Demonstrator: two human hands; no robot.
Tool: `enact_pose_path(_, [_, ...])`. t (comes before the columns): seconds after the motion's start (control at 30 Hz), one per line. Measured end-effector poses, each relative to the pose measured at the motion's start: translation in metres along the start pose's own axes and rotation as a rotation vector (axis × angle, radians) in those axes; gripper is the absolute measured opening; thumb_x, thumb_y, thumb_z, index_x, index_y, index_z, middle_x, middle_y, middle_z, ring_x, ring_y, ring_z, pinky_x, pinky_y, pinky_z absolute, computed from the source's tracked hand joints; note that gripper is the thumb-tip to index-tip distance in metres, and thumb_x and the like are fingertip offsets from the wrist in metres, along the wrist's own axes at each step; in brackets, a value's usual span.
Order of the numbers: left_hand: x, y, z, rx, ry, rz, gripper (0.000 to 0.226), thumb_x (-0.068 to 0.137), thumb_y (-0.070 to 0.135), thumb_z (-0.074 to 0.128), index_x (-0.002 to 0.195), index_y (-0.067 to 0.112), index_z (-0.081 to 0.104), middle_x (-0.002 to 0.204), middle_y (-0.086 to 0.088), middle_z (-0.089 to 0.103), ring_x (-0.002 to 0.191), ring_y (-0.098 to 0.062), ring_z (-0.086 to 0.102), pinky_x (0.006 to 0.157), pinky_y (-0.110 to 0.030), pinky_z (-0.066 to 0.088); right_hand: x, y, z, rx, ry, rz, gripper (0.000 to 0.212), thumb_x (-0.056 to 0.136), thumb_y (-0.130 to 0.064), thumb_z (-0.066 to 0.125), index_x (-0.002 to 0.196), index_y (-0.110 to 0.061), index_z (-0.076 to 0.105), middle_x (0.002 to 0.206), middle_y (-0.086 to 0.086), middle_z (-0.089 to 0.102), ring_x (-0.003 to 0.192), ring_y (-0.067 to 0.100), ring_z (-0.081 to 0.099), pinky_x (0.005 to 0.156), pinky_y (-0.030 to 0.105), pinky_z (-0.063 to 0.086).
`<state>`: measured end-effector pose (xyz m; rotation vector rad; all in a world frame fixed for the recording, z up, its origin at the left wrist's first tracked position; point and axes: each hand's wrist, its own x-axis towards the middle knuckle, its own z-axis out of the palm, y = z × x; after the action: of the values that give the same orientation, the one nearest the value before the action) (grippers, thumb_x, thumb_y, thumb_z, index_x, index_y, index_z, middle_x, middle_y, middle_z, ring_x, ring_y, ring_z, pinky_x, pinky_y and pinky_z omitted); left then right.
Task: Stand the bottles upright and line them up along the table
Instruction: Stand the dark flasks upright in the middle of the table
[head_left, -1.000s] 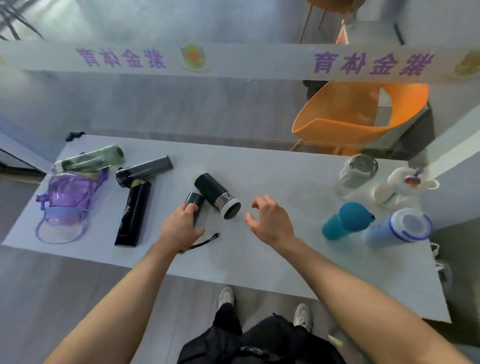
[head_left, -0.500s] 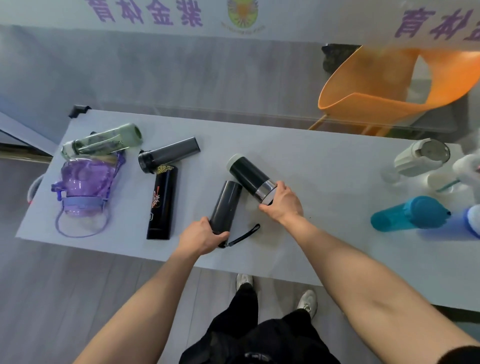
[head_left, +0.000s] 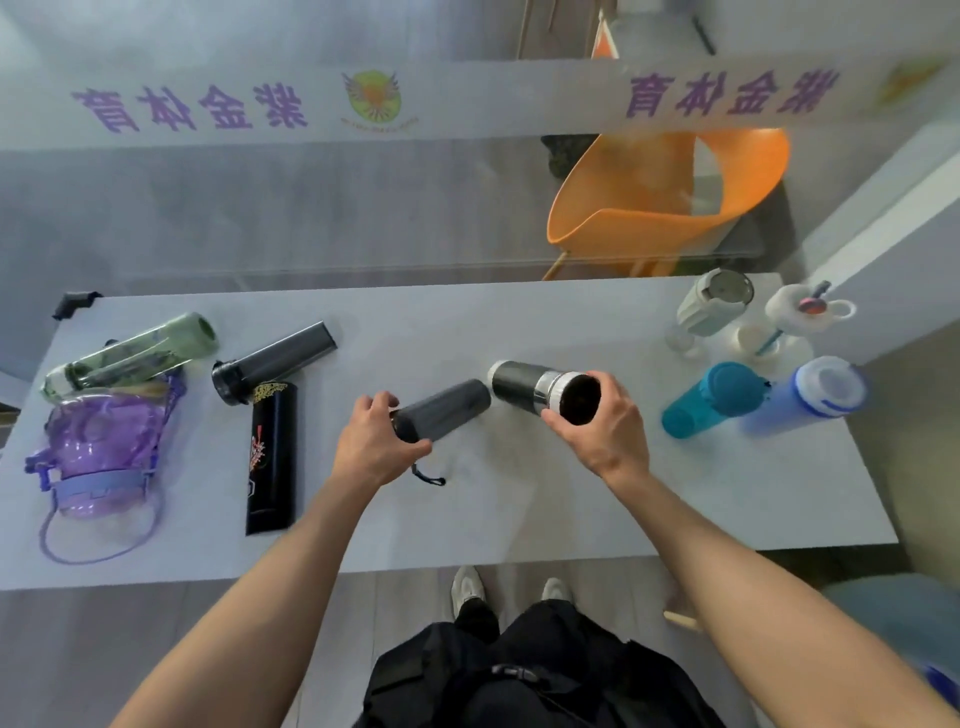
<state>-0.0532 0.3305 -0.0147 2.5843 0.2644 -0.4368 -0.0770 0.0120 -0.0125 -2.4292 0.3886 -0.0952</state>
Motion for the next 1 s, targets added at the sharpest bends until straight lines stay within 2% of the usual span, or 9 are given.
enact_pose_path(0.07, [0.005, 0.026, -0.002, -0.015, 0.044, 0.080, 0.083, 0.071, 0.044, 0.091, 0.141, 0.023, 0.053, 0.128, 0.003, 0.053, 0.104, -0.019, 0.057, 0.085, -0.035, 0.049, 0.007, 0.005, -0.020, -0.013, 0.060, -0.040, 0.079, 0.074, -0.057, 0.090, 0.134, -0.020, 0.055, 0.123, 0.003, 0.063, 0.105, 0.022, 0.063, 0.089, 0.039, 0.058])
enact_pose_path(0.17, [0.008, 0.064, 0.001, -0.026, 0.085, 0.205, 0.086, 0.070, 0.036, 0.093, 0.143, 0.020, 0.050, 0.132, 0.002, 0.056, 0.116, -0.023, 0.061, 0.092, -0.040, 0.055, 0.020, 0.014, -0.043, -0.047, 0.083, -0.079, 0.083, 0.075, -0.054, 0.090, 0.141, -0.021, 0.052, 0.128, 0.005, 0.059, 0.108, 0.025, 0.063, 0.091, 0.040, 0.059])
enact_pose_path(0.3, [0.008, 0.107, 0.008, 0.010, 0.085, 0.313, 0.082, 0.070, 0.030, 0.092, 0.141, 0.022, 0.052, 0.132, 0.005, 0.056, 0.114, -0.024, 0.062, 0.091, -0.041, 0.056, 0.029, 0.032, -0.061, -0.074, 0.076, -0.111, 0.082, 0.073, -0.050, 0.091, 0.140, -0.018, 0.055, 0.125, 0.007, 0.058, 0.106, 0.031, 0.065, 0.091, 0.044, 0.060])
enact_pose_path(0.47, [0.010, 0.149, 0.023, 0.080, 0.084, 0.433, 0.082, 0.074, 0.026, 0.089, 0.146, 0.021, 0.049, 0.138, 0.003, 0.056, 0.119, -0.026, 0.062, 0.094, -0.041, 0.057, 0.032, 0.046, -0.073, -0.096, -0.012, -0.116, 0.091, 0.073, -0.056, 0.090, 0.143, -0.017, 0.048, 0.131, 0.007, 0.054, 0.114, 0.029, 0.062, 0.094, 0.041, 0.062])
enact_pose_path(0.6, [0.014, 0.176, 0.032, 0.151, 0.054, 0.510, 0.077, 0.076, 0.026, 0.086, 0.142, 0.024, 0.046, 0.139, 0.002, 0.057, 0.119, -0.028, 0.062, 0.093, -0.044, 0.057, 0.031, 0.046, -0.074, -0.115, -0.053, -0.119, 0.094, 0.074, -0.057, 0.090, 0.146, -0.016, 0.044, 0.135, 0.007, 0.052, 0.118, 0.029, 0.061, 0.096, 0.038, 0.061])
enact_pose_path(0.8, [0.016, 0.186, 0.044, 0.184, 0.036, 0.558, 0.079, 0.075, 0.024, 0.086, 0.141, 0.027, 0.044, 0.141, 0.006, 0.054, 0.117, -0.028, 0.063, 0.088, -0.047, 0.060, 0.035, 0.046, -0.074, -0.142, -0.084, -0.134, 0.092, 0.076, -0.056, 0.089, 0.146, -0.015, 0.045, 0.135, 0.006, 0.051, 0.120, 0.027, 0.059, 0.098, 0.035, 0.059])
enact_pose_path(1.0, [0.018, 0.182, 0.048, 0.194, -0.015, 0.523, 0.088, 0.075, 0.025, 0.086, 0.152, 0.027, 0.042, 0.148, 0.005, 0.048, 0.124, -0.029, 0.061, 0.093, -0.049, 0.059, 0.036, 0.046, -0.075, -0.158, -0.098, -0.141, 0.094, 0.077, -0.058, 0.088, 0.147, -0.014, 0.044, 0.136, 0.006, 0.051, 0.123, 0.027, 0.058, 0.099, 0.036, 0.060])
